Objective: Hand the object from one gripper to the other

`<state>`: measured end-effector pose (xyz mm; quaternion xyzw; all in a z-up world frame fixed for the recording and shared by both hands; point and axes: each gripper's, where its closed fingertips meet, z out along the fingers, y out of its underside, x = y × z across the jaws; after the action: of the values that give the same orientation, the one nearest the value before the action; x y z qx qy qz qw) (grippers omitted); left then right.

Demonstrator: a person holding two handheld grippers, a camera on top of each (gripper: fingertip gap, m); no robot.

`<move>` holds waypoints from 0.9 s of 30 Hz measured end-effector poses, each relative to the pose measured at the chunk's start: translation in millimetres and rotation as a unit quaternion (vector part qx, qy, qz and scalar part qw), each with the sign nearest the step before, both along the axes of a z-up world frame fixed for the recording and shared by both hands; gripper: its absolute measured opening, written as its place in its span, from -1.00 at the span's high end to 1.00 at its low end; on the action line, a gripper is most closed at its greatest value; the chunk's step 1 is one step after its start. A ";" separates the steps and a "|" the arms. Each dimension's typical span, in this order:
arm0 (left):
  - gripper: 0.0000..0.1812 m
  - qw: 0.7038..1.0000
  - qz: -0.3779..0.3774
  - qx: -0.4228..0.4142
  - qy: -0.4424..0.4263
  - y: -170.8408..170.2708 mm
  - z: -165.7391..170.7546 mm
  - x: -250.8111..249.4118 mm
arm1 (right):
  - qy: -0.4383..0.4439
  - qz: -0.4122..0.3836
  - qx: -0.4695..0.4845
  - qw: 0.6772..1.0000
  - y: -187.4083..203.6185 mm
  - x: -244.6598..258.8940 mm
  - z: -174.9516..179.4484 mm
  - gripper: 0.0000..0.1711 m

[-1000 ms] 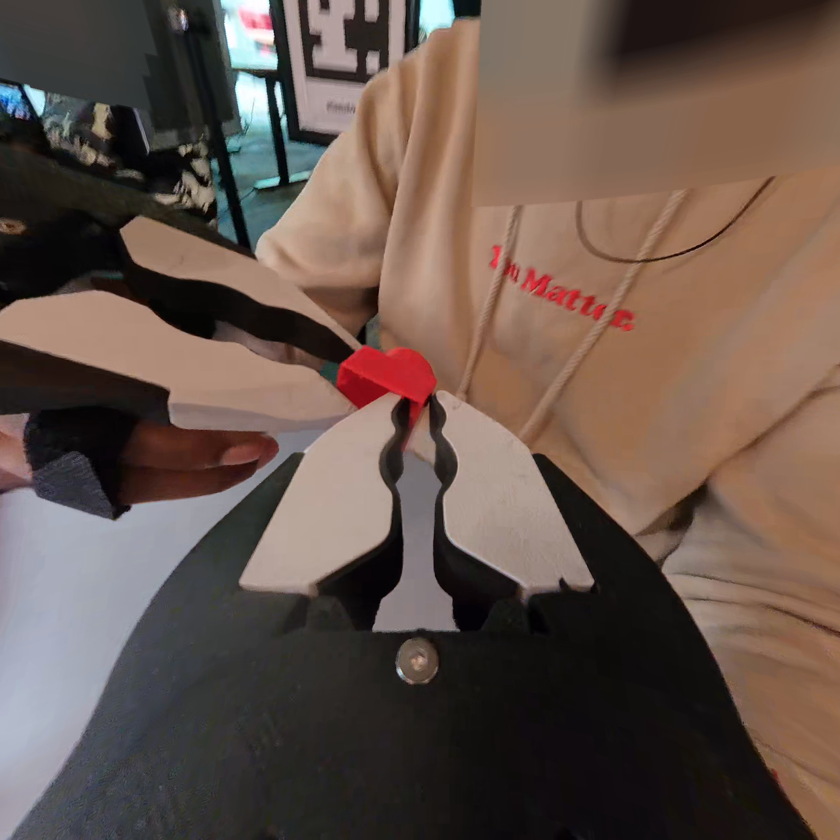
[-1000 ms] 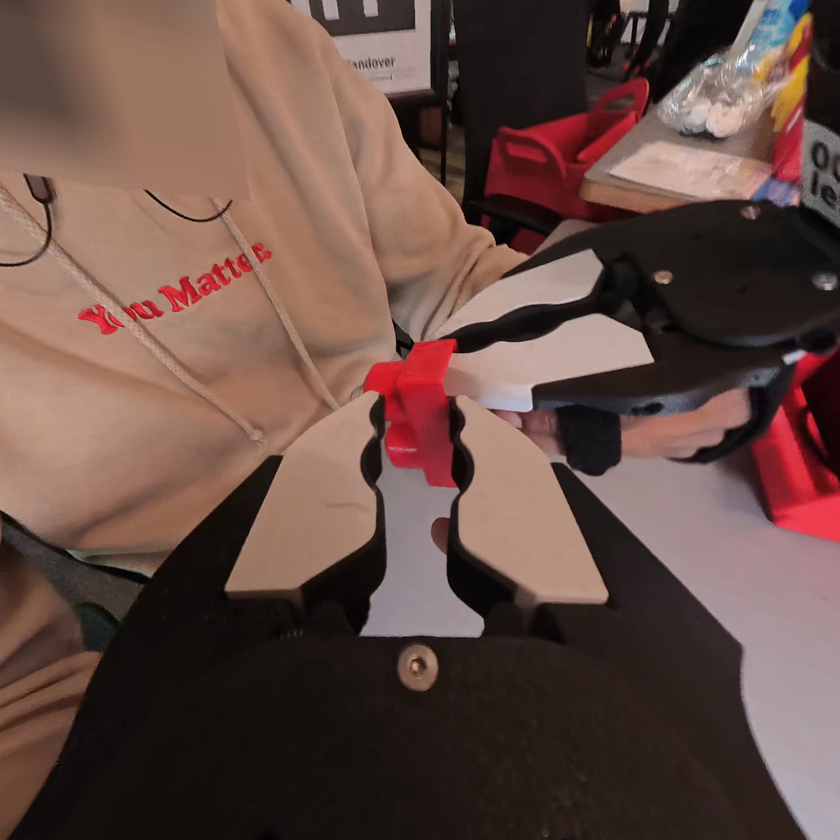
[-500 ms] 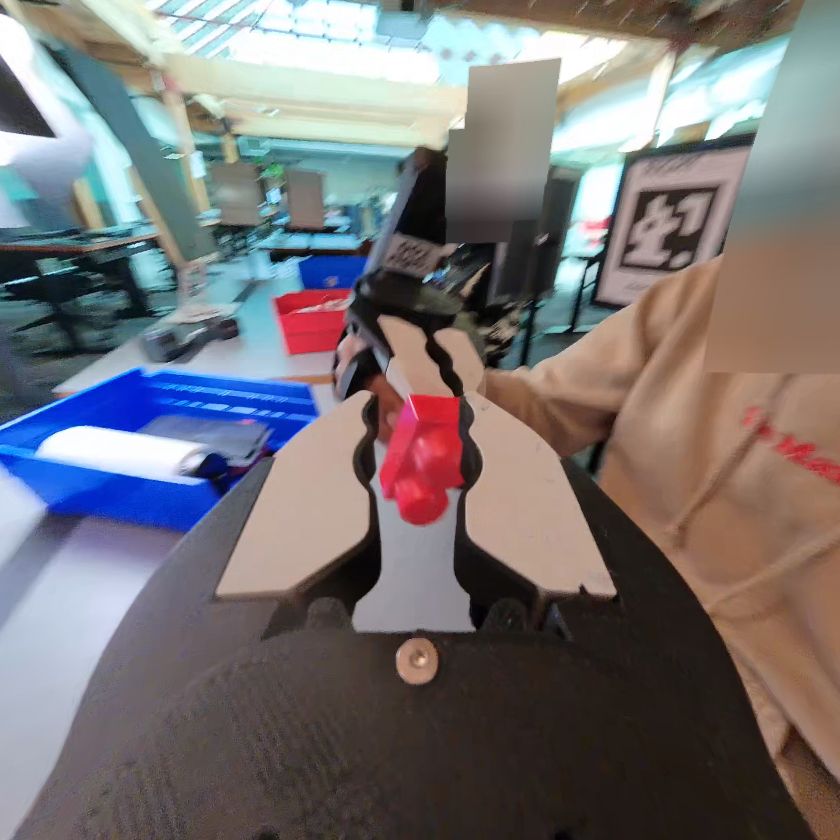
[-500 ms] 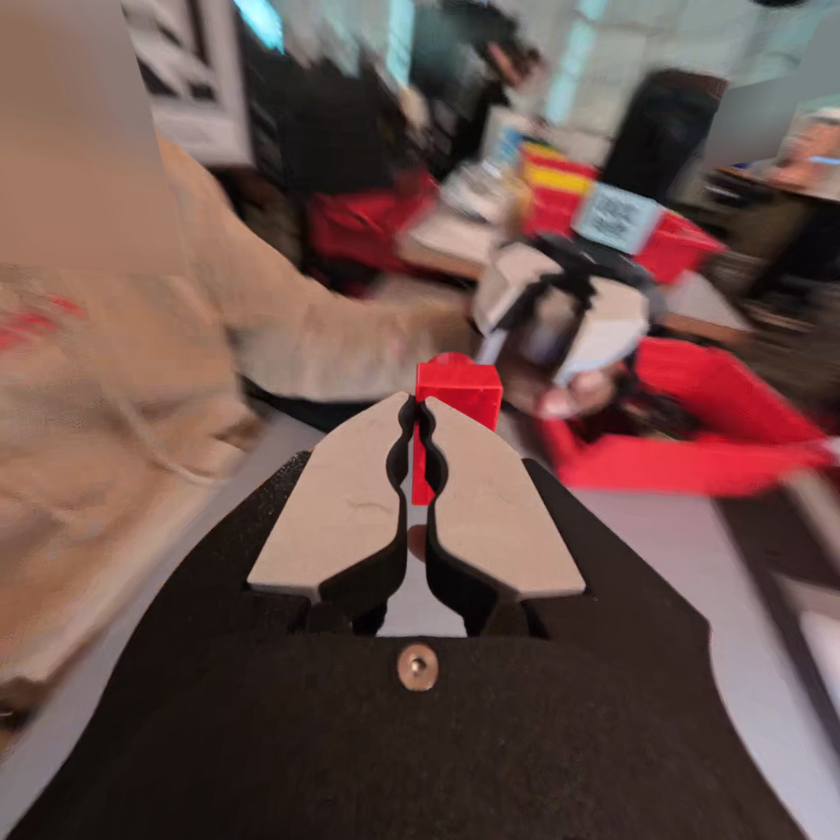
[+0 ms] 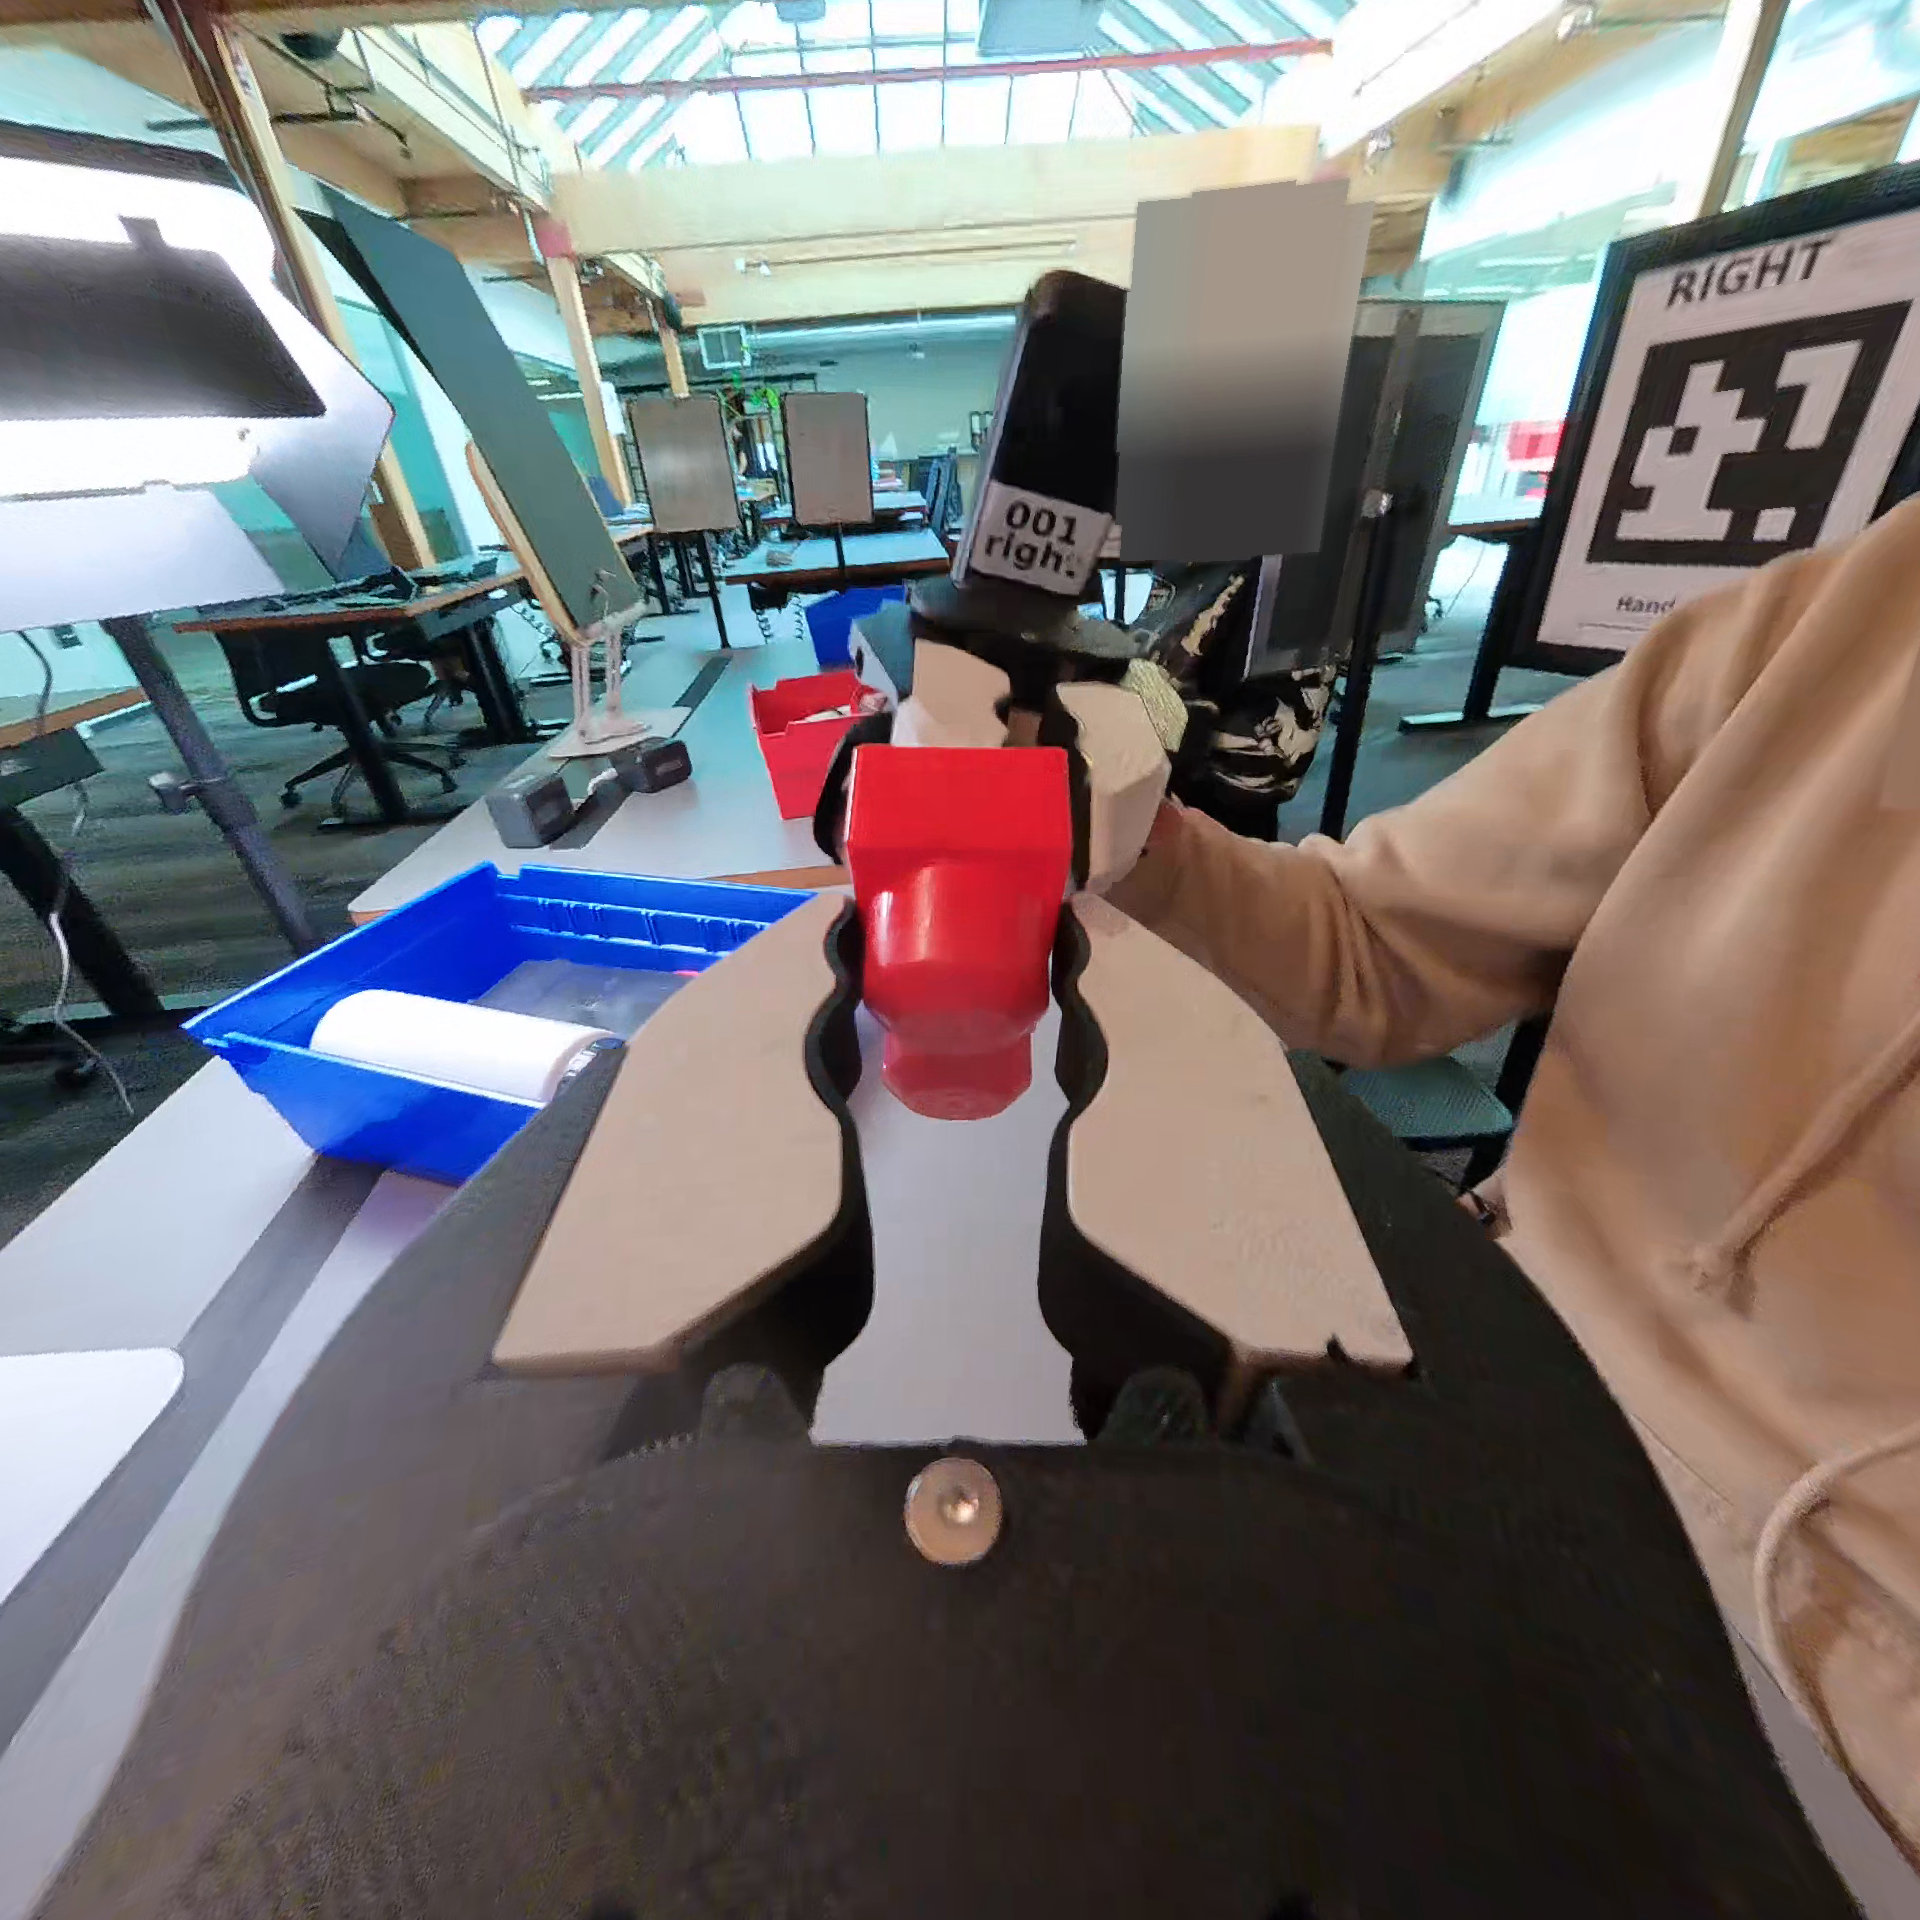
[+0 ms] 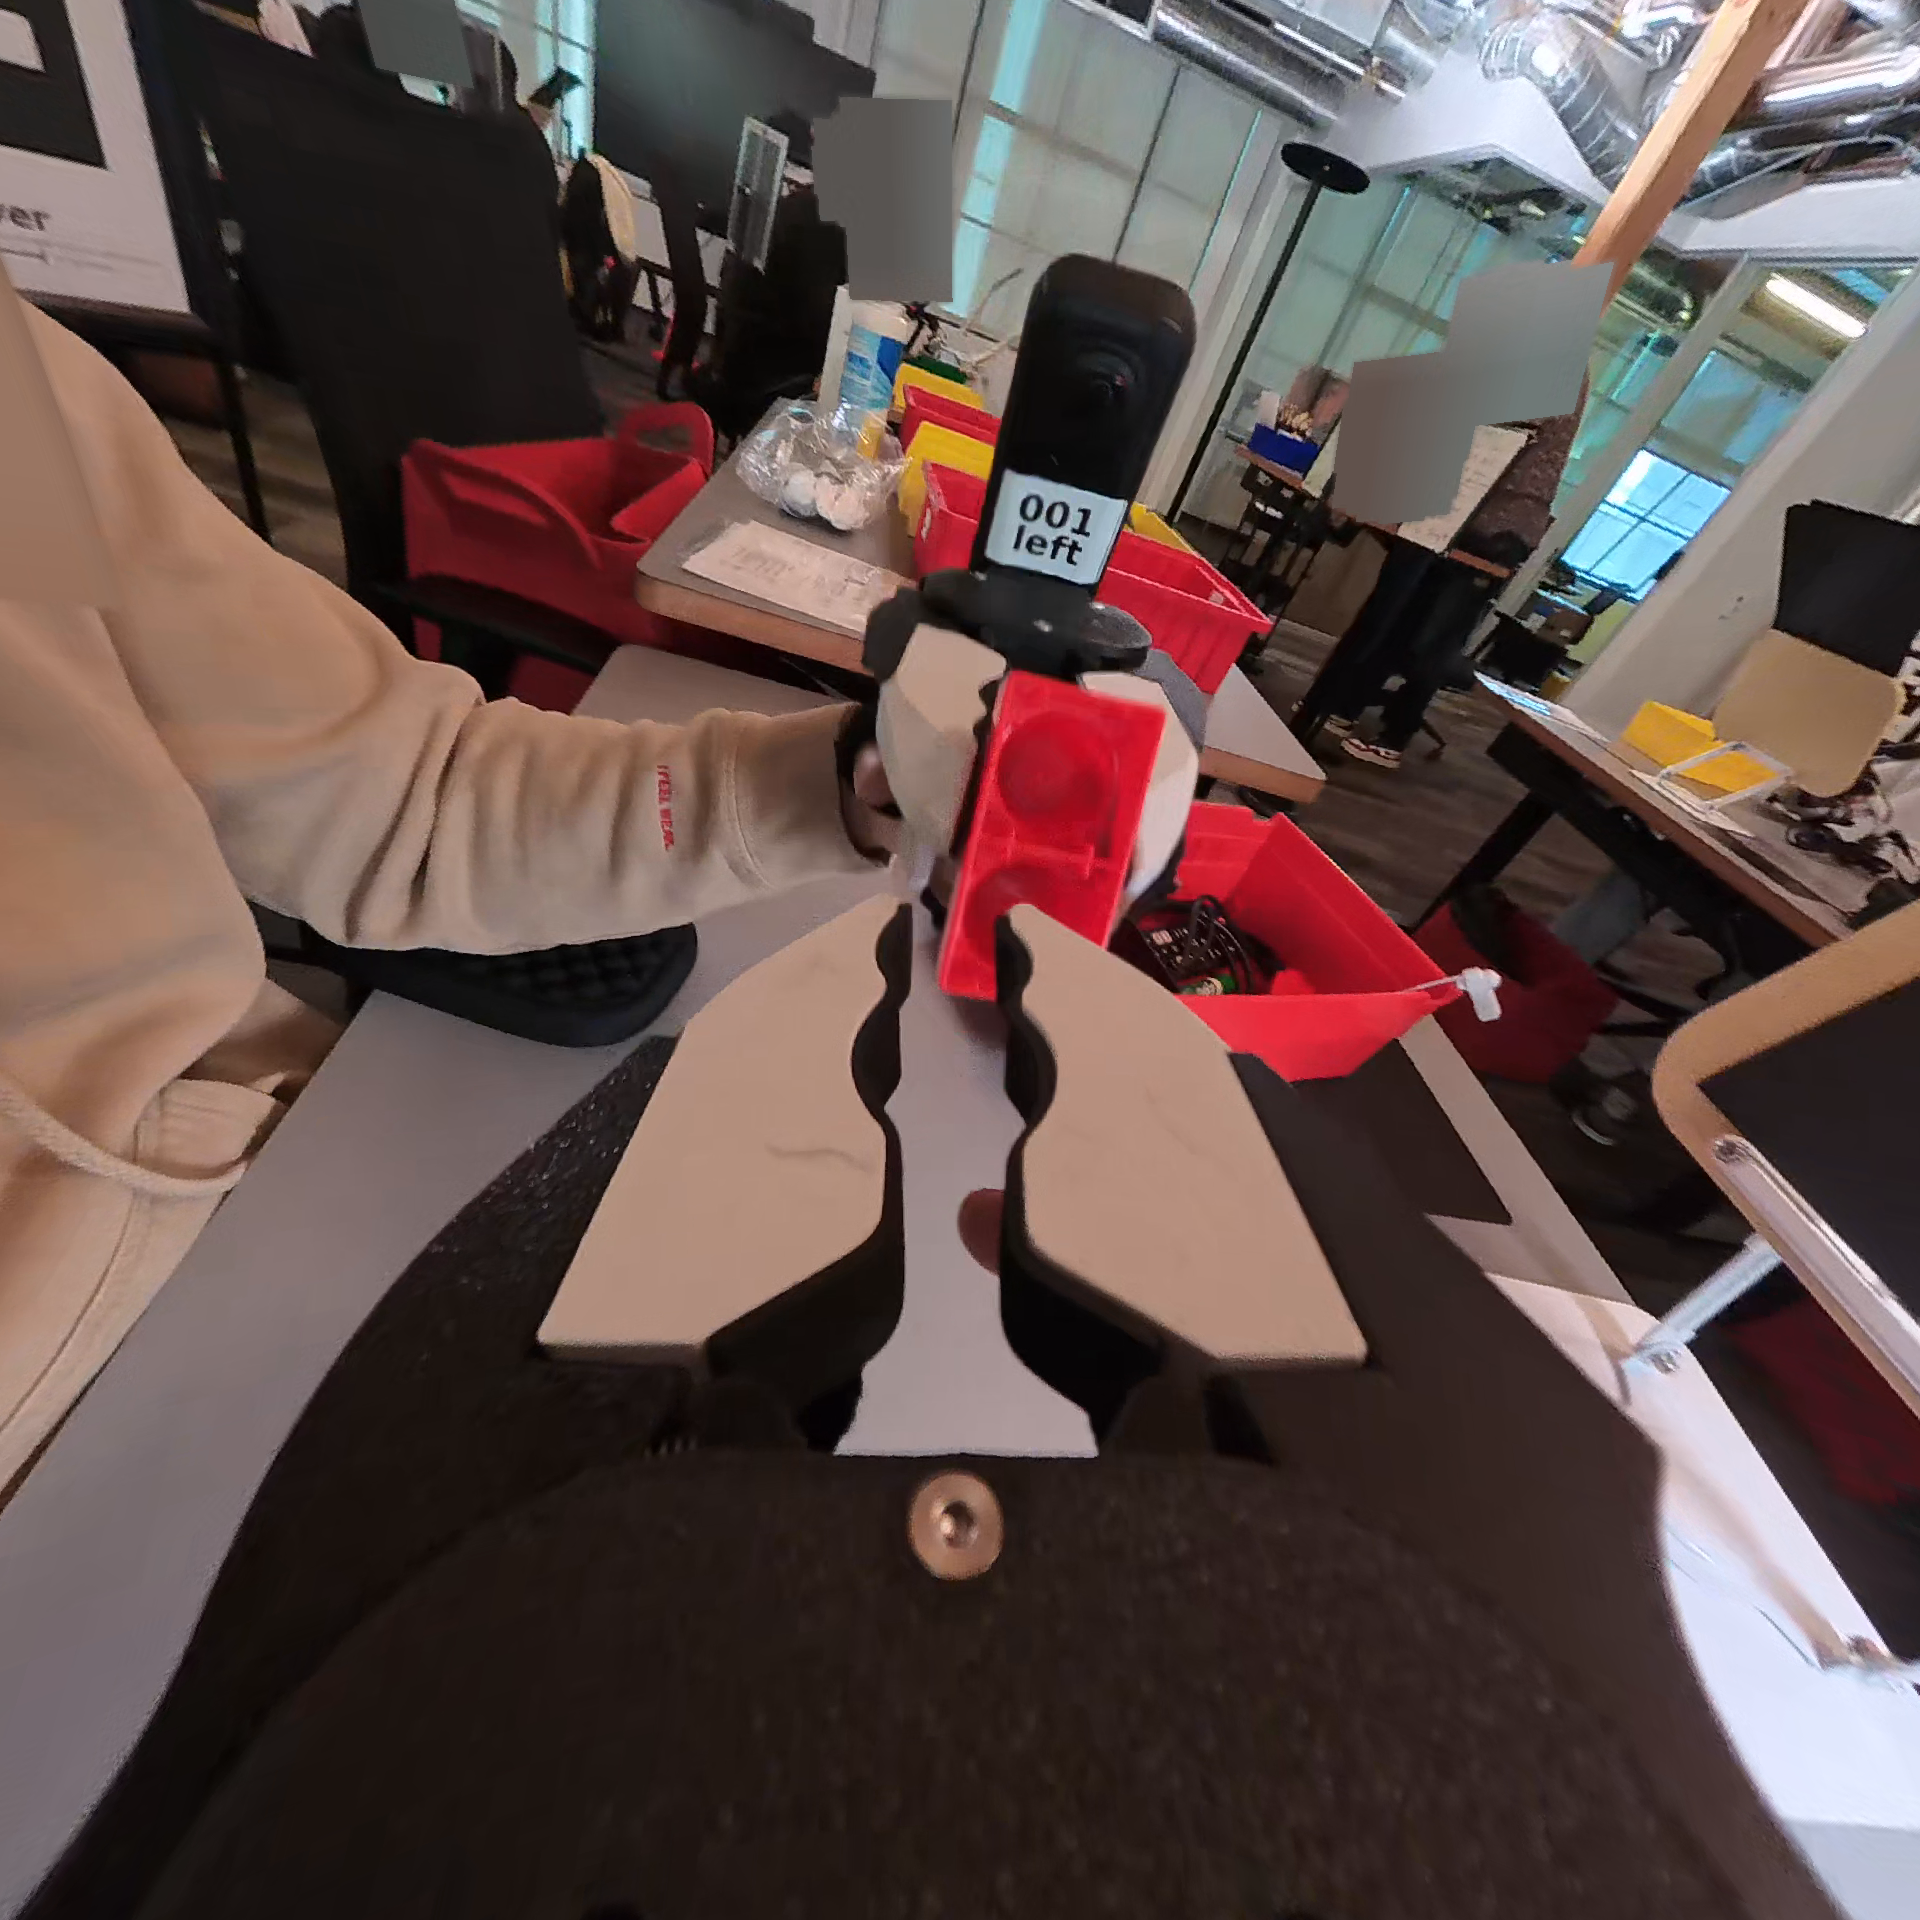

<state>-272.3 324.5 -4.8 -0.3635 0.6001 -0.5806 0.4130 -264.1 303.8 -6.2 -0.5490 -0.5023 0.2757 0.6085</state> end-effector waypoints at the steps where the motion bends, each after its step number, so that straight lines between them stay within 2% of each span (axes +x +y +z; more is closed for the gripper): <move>1: 0.61 1.000 0.002 -0.003 -0.002 -0.5 1.4 1.5 | -0.003 -0.001 0.002 1.000 0.6 -0.7 -1.4 0.83; 4: 0.62 1.000 -0.010 -0.007 -0.001 -11.5 0.5 9.8 | -0.030 -0.010 0.003 0.999 6.2 -14.1 -14.1 0.83; 6: 0.62 1.000 -0.001 -0.023 -0.002 -8.4 2.8 12.9 | -0.053 -0.028 0.021 0.998 10.5 -19.6 -20.6 0.94; 9: 0.49 0.998 0.057 -0.027 0.000 10.5 5.5 12.2 | -0.042 -0.045 -0.006 0.998 15.1 -9.2 -14.1 0.95; 12: 0.37 0.988 0.134 0.071 -0.011 21.1 8.1 8.0 | 0.019 -0.060 -0.079 0.995 23.8 5.2 -3.8 0.96; 14: 0.30 0.966 0.195 0.168 0.009 26.7 3.1 9.9 | 0.095 -0.050 -0.167 0.980 30.2 10.3 3.9 0.96; 16: 0.23 0.934 0.247 0.256 0.017 32.0 -1.1 14.4 | 0.145 -0.008 -0.256 0.956 29.6 8.6 3.9 0.96; 18: 0.15 0.901 0.289 0.324 0.016 37.2 -3.4 19.8 | 0.152 -0.005 -0.291 0.945 34.3 5.0 -4.5 0.96; 21: 0.21 0.868 0.299 0.394 0.033 38.8 -16.2 25.3 | 0.146 0.012 -0.334 0.931 31.9 -4.7 -14.1 0.97; 23: 0.21 0.877 0.286 0.384 0.036 37.5 -19.4 25.4 | 0.138 0.016 -0.342 0.929 31.1 -5.8 -17.7 0.96; 25: 0.22 0.908 0.263 0.326 0.021 32.1 -12.9 23.9 | 0.156 0.050 -0.320 0.933 25.1 -6.9 -7.0 0.94; 27: 0.22 0.941 0.232 0.247 0.010 29.1 -6.4 19.5 | 0.149 0.069 -0.250 0.954 16.3 -5.1 3.5 0.89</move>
<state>-252.8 353.6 -11.2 -0.3851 0.6282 -0.2987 0.6065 -269.2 320.1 -2.7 -0.6001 -0.3578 0.5125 0.4993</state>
